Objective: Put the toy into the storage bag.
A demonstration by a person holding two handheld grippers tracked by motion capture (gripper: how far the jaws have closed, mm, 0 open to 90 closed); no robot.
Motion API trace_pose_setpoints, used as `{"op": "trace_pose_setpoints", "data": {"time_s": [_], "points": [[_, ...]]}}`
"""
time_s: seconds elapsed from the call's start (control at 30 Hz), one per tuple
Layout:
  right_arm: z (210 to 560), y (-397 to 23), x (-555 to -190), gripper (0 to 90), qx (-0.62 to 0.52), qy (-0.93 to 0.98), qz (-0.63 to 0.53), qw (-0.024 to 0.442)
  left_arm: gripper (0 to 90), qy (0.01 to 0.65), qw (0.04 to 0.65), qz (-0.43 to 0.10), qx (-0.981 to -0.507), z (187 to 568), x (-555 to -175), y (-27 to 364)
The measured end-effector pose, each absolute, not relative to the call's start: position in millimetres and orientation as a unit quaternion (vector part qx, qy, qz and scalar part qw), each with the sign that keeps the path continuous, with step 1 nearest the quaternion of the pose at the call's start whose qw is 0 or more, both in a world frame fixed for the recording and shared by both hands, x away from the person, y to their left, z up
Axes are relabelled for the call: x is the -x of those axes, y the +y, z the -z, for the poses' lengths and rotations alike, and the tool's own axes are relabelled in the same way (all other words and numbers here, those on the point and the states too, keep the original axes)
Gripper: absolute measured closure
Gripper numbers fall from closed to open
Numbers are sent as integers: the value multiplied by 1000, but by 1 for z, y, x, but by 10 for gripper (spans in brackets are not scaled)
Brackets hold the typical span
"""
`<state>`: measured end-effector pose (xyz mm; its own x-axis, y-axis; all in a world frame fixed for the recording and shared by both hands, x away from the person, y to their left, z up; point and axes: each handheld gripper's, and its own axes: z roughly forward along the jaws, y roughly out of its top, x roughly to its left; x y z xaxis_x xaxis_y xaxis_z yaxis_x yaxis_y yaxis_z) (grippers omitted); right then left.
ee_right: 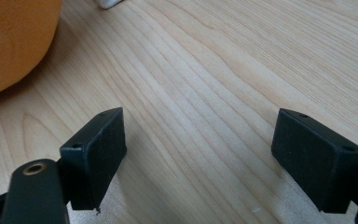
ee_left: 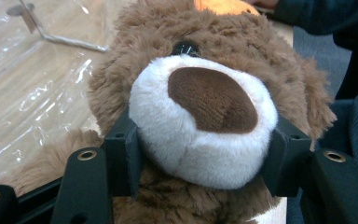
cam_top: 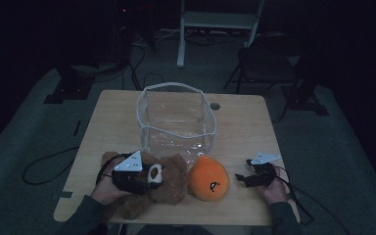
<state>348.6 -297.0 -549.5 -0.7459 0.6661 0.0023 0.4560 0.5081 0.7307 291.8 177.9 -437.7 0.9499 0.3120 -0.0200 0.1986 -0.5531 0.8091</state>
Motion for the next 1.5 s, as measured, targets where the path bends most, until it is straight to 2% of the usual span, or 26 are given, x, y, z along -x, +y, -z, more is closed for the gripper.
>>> {"op": "trace_pose_setpoints", "data": {"time_s": [0.63,1.07,1.5], "points": [[550,-297,-349,170,-328,857,-373,141,417,163,521,-57,-836,425,-292,204],[549,-297,-348,169,-328,857,-373,140,418,169,545,-64,-819,418,-290,212],[549,-297,-348,170,-328,856,-373,140,421,180,569,-100,-796,401,-281,227]]}}
